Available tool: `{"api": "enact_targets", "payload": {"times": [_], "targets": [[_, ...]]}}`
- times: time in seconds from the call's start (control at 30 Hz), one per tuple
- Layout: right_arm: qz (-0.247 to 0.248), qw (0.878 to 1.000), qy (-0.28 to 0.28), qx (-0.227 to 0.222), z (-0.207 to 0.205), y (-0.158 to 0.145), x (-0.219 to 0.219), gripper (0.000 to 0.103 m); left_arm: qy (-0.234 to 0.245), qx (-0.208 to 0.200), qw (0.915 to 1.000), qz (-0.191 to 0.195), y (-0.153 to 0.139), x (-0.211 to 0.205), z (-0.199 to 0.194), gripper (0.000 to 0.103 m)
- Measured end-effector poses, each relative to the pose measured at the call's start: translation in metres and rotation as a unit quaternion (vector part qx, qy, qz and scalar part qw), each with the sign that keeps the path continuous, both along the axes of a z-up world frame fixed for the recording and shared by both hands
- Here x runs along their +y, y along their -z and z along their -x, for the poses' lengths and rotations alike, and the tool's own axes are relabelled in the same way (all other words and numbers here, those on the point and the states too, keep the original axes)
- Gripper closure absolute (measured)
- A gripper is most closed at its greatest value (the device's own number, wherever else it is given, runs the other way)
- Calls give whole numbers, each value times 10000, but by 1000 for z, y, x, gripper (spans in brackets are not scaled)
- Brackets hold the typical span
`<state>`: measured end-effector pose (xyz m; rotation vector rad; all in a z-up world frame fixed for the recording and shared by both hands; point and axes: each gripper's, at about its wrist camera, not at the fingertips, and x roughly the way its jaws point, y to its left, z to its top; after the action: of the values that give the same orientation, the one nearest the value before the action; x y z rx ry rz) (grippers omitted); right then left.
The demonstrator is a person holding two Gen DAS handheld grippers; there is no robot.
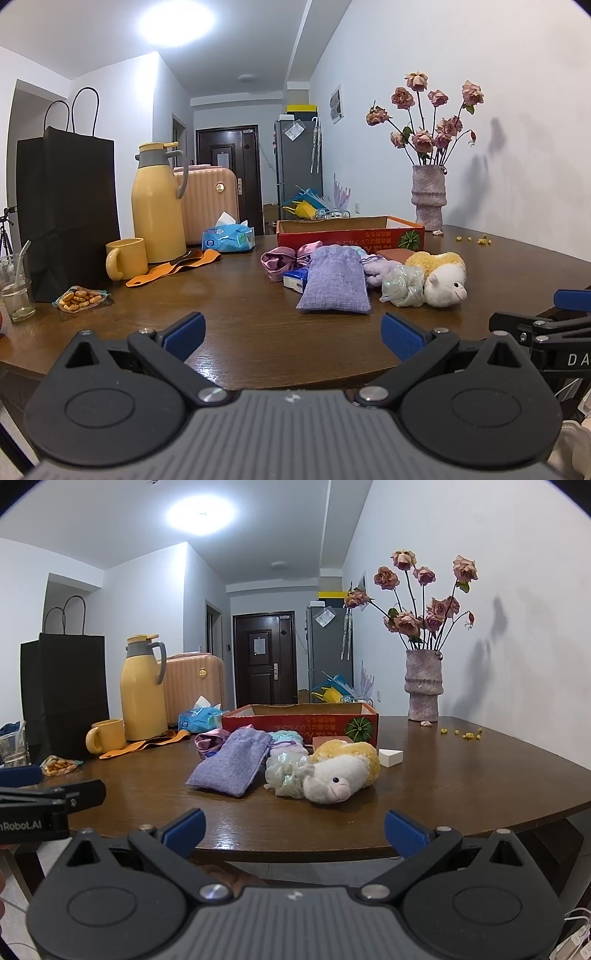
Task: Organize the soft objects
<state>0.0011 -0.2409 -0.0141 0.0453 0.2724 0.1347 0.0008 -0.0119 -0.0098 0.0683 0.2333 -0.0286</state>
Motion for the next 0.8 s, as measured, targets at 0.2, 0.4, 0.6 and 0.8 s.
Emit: {"api": "enact_targets", "payload": {"times": [0.2,0.4,0.6,0.8], "targets": [[4,10000,18,26,-1,0,0,0,-6,-4,10000,1,-1,0,1,0],[34,10000,9,7,-1,-1,1,0,-34,19,10000,5,-2,2,0,0],[34,10000,31,-4,0,-3,0,0,-97,-46,9999,-23,-5,5,0,0],[42,10000,45,-34,0,-5,-1,0,-105,-42,9999,-29,-5,7,0,0]]}}
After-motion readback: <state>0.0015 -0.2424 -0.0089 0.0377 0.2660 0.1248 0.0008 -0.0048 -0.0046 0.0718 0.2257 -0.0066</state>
